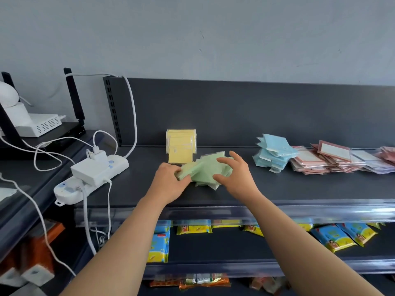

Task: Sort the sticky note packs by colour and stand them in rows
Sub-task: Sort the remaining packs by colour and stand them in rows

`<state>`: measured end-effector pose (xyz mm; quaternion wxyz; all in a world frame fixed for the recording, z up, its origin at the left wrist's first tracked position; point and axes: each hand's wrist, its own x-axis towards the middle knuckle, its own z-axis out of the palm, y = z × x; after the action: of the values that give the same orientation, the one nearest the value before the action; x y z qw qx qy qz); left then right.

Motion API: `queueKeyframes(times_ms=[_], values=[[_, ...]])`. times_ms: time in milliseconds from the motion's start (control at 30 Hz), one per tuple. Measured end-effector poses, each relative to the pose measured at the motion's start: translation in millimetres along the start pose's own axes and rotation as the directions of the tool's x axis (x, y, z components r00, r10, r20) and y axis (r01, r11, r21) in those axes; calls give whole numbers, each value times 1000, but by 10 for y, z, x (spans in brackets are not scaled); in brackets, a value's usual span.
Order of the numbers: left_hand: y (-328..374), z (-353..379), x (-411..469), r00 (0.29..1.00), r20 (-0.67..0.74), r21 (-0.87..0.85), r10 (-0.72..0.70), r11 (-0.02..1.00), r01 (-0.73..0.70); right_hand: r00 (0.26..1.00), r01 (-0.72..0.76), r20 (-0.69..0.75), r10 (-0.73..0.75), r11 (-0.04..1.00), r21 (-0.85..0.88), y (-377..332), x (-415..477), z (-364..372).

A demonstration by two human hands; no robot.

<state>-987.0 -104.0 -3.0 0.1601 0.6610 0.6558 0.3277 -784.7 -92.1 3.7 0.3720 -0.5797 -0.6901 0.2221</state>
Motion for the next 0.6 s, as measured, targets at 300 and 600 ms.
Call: queueKeyframes(times_ms=[300,600], values=[[0,-65,-57,990,122,12,-66,998,65,995,70,76,-63,993,-93,-111,103,-12],[78,-39,-16,944,114,-243,-310,913,329,982,94,184,-48,965,-245,-127,129,103]])
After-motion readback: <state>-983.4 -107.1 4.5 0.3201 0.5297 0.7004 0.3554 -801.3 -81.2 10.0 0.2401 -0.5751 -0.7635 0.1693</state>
